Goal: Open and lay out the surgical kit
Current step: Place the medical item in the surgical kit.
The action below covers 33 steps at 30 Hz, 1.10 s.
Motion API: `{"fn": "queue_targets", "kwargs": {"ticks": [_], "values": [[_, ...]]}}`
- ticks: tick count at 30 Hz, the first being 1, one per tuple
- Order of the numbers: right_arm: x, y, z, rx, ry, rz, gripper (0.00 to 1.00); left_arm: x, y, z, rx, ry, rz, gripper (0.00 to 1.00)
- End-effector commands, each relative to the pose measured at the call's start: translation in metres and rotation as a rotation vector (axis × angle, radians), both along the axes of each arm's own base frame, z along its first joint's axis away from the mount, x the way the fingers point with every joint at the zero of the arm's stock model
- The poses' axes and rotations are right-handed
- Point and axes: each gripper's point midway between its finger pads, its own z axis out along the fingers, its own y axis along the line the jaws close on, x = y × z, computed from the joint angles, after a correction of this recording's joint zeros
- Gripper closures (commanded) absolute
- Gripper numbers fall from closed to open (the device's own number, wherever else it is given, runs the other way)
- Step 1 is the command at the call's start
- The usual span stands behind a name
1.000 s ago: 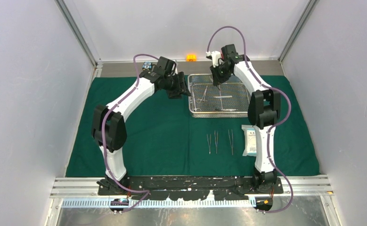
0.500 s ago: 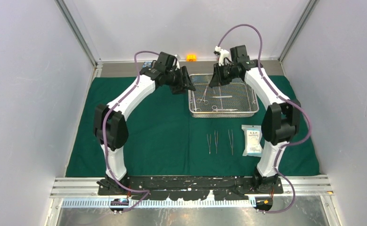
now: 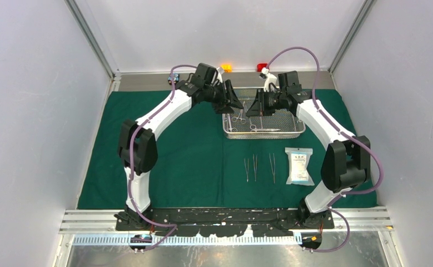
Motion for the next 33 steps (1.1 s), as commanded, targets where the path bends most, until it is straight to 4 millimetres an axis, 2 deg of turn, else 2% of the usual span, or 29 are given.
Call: {"fn": "queue_targets", "kwargs": {"ticks": [1, 8, 16, 27, 33], "values": [[-0.006, 0.005, 0.026, 0.034, -0.106, 0.039, 1.0, 0.001, -0.011, 0.028, -0.083, -0.085, -0.044, 0.47], [-0.015, 0.009, 0.029, 0.056, -0.11, 0.065, 1.0, 0.001, -0.026, 0.027, -0.102, -0.111, -0.087, 0.47], [-0.019, 0.01, 0.028, 0.066, -0.107, 0.075, 1.0, 0.005, -0.029, 0.013, -0.084, -0.085, -0.079, 0.5], [-0.02, 0.011, 0.022, 0.063, -0.095, 0.077, 0.99, 0.005, -0.039, 0.011, -0.12, -0.058, -0.101, 0.66], [-0.018, 0.008, 0.019, 0.049, -0.096, 0.064, 1.0, 0.002, -0.04, 0.013, -0.141, -0.055, -0.111, 0.79]]}}
